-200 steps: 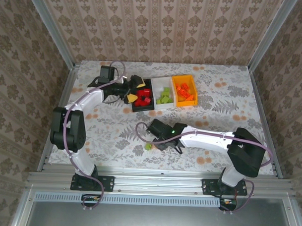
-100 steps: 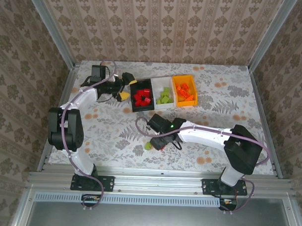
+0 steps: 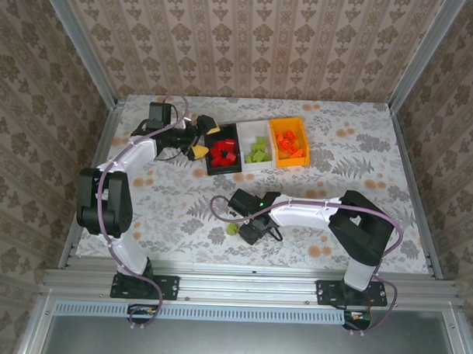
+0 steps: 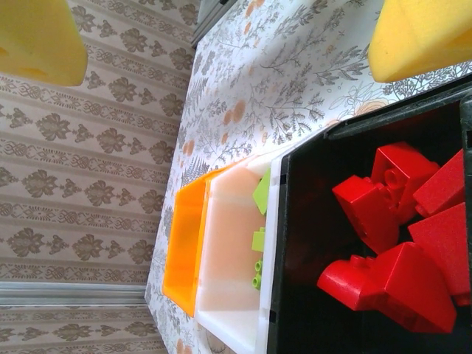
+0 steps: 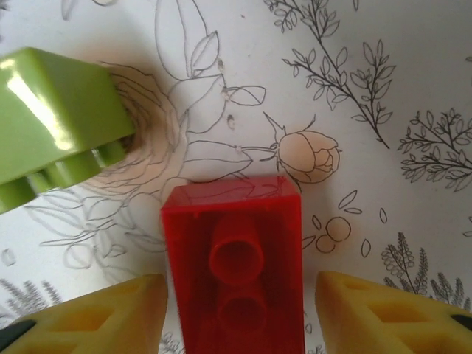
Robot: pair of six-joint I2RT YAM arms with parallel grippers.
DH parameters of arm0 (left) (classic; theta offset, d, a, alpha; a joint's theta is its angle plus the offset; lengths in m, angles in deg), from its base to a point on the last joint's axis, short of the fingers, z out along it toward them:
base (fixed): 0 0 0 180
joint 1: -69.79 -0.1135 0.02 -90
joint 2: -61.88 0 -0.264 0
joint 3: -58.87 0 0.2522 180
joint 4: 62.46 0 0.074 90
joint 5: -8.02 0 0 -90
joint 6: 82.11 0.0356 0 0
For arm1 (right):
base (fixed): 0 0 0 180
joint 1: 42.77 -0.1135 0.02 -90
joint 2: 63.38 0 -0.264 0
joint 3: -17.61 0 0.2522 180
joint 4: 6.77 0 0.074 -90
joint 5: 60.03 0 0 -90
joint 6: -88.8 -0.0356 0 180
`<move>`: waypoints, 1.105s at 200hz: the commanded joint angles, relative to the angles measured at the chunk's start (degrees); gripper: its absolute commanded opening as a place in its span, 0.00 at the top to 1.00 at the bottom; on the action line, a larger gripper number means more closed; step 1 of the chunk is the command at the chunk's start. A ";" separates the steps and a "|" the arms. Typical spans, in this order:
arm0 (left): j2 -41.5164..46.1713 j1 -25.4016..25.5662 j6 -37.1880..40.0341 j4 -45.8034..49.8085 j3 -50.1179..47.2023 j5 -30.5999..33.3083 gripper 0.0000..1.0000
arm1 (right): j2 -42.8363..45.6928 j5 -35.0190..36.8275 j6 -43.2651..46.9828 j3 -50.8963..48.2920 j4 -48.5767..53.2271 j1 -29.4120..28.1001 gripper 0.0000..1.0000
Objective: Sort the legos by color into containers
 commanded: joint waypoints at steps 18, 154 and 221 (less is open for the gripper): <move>0.25 -0.17 0.54 0.10 0.60 -0.62 0.00 | 2.47 3.65 -0.26 2.09 -0.19 0.40 0.64; -0.81 -7.79 -1.04 -2.35 -1.03 -0.10 0.00 | -29.33 12.53 7.18 57.76 7.80 10.97 0.68; 0.25 -6.59 -1.27 -4.05 -1.07 -0.91 0.00 | -23.62 9.93 7.70 58.55 7.57 10.84 0.42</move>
